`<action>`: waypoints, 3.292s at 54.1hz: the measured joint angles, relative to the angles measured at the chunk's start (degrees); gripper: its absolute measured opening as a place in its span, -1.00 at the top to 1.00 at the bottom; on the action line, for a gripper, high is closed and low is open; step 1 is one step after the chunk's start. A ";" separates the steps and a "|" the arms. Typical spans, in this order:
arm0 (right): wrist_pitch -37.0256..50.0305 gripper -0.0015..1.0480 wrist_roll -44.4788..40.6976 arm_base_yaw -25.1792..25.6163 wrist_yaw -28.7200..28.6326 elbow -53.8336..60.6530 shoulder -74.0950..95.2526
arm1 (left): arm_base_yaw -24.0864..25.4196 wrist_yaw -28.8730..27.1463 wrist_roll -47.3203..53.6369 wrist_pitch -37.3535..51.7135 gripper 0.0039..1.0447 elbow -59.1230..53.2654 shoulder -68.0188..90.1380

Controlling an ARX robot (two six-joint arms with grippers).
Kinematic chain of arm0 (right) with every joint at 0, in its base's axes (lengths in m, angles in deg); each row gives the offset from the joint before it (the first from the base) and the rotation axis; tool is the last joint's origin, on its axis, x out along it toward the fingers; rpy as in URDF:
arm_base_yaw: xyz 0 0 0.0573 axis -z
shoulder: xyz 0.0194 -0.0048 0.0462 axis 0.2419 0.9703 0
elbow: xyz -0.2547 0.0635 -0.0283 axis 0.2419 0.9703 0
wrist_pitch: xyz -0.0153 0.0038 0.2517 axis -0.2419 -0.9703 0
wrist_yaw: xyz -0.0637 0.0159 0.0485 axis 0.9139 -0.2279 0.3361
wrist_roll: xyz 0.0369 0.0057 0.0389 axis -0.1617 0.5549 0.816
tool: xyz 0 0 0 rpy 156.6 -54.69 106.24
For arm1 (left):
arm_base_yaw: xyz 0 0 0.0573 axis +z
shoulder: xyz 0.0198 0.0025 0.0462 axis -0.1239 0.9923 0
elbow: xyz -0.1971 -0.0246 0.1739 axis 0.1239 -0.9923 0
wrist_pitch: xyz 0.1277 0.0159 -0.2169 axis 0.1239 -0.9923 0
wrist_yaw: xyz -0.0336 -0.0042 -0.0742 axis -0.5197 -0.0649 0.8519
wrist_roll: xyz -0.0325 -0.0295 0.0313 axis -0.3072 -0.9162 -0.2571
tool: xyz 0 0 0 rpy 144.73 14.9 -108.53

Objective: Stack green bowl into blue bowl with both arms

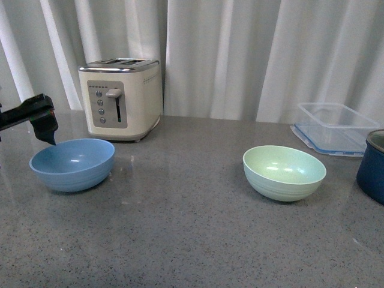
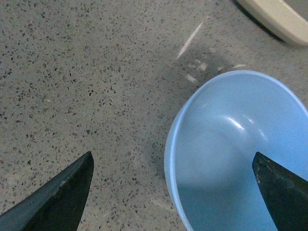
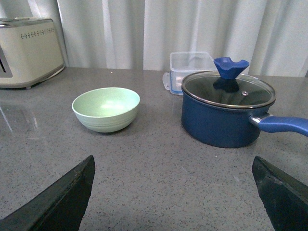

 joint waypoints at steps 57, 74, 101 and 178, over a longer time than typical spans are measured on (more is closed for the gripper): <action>0.00 -0.81 0.00 0.00 -0.02 0.00 0.00 | -4.57 0.35 1.14 -4.85 0.94 7.80 6.16; 0.00 -0.81 0.00 0.00 0.00 0.00 0.00 | -12.70 1.01 0.46 -5.25 0.94 11.67 3.45; 0.00 -0.81 0.00 0.00 0.00 0.00 0.00 | -21.29 -2.54 -2.34 -10.16 0.94 23.04 17.31; 0.00 -0.81 0.00 0.00 -0.02 0.00 0.00 | -12.59 -6.43 23.43 57.11 0.93 -47.82 -28.37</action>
